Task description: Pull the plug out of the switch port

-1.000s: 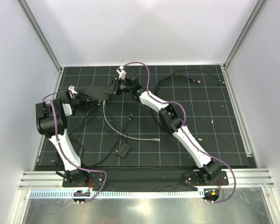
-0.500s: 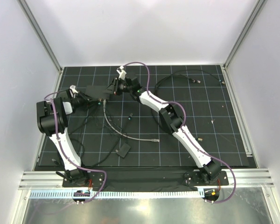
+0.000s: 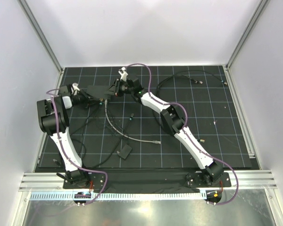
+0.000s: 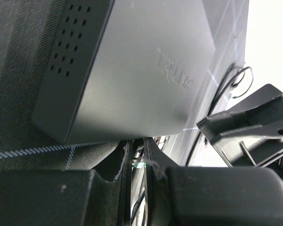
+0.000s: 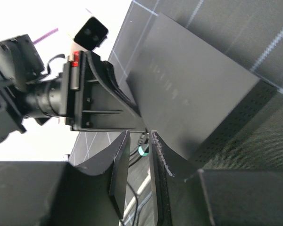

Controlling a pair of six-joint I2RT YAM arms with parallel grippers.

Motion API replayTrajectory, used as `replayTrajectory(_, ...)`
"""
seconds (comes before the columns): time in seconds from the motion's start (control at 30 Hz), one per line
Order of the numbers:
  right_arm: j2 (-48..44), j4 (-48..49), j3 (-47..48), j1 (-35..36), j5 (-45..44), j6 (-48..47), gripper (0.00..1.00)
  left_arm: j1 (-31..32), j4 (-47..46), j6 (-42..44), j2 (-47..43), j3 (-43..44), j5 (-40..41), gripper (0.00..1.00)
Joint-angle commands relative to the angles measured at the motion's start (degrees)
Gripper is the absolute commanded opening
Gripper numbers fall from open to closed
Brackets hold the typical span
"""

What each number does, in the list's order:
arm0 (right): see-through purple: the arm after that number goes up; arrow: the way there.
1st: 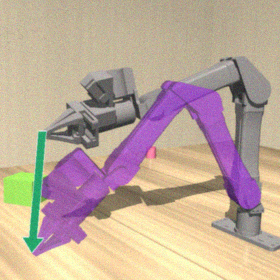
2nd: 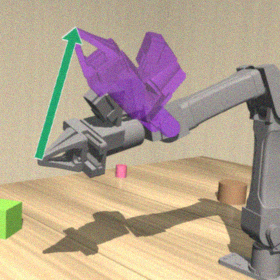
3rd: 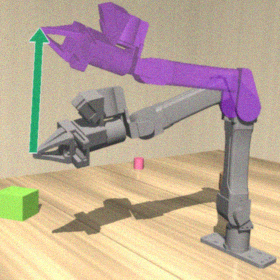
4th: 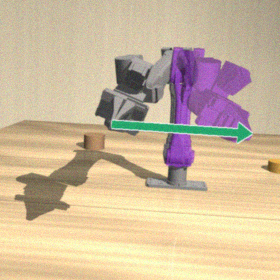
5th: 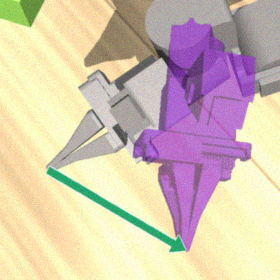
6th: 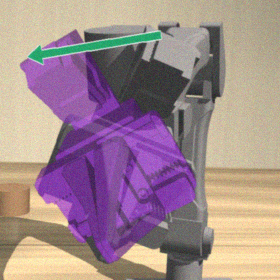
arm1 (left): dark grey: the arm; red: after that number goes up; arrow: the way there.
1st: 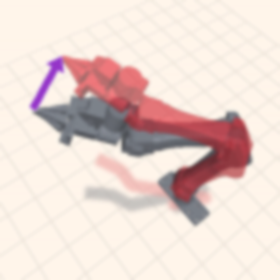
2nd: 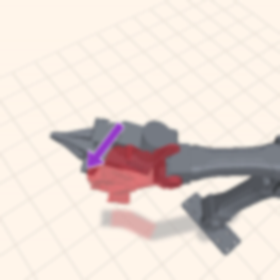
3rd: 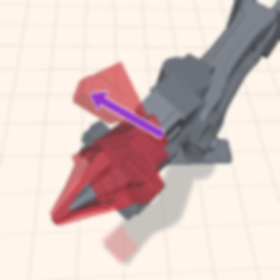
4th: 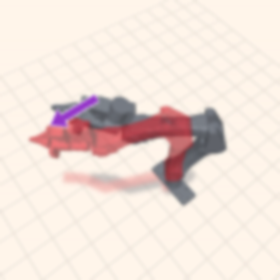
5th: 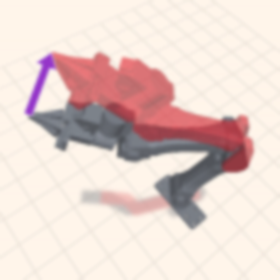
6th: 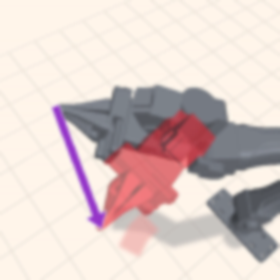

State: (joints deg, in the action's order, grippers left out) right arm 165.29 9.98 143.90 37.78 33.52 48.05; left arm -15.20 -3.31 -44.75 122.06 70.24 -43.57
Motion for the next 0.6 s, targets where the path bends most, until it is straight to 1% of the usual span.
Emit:
replayTrajectory(0.0,1.61,2.77,2.88,0.54,-1.17,2.57,0.30,0.17,18.93,9.48,3.97,4.10,7.44,0.00)
replayTrajectory(0.03,1.79,2.77,2.80,0.54,-1.70,2.92,0.30,0.35,24.44,11.33,5.19,5.77,7.62,0.00)
replayTrajectory(0.1,2.14,2.59,2.79,0.54,-2.31,3.63,0.30,0.17,27.82,14.59,5.91,8.06,8.59,0.00)
replayTrajectory(0.23,3.02,2.59,3.14,0.45,-3.46,4.77,0.30,0.26,33.79,18.38,6.79,9.83,9.38,0.00)
replayTrajectory(0.33,4.07,2.94,3.67,0.54,-3.90,6.00,0.30,0.17,34.86,19.26,6.35,9.40,8.77,0.00)
replayTrajectory(0.4,4.25,3.29,3.85,0.54,-3.55,6.52,0.30,0.17,34.60,19.35,3.81,8.34,9.12,0.00)
replayTrajectory(0.47,3.90,3.29,3.85,0.36,-3.55,6.53,0.30,0.09,33.38,19.18,0.83,5.97,10.78,0.00)
replayTrajectory(0.5,3.81,3.29,3.67,0.19,-3.46,6.53,0.30,0.17,32.33,18.74,-2.50,4.83,11.05,0.00)
replayTrajectory(0.57,3.37,3.47,3.67,0.10,-3.28,6.61,0.30,0.09,30.12,17.34,-6.12,2.54,12.97,0.00)
